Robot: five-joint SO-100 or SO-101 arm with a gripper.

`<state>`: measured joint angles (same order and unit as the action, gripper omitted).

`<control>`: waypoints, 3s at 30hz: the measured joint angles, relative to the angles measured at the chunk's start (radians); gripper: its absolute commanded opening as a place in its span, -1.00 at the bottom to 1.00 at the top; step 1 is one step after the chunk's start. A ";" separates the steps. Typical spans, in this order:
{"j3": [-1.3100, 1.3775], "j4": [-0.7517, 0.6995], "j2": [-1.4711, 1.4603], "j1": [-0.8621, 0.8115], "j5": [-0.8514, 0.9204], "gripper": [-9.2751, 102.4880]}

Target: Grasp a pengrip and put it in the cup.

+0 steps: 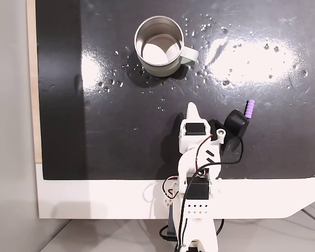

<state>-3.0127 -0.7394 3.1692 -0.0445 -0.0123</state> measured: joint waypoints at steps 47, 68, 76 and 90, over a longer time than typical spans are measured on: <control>1.388 -0.614 -1.164 -0.472 0.902 -0.82; 1.597 -0.885 -1.554 -0.543 1.574 -0.47; 1.582 -0.870 -1.611 -0.577 1.617 -0.46; 1.525 -0.690 -1.784 -0.589 1.620 -0.47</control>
<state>-1.4880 -1.4297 1.3852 -0.6335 1.6076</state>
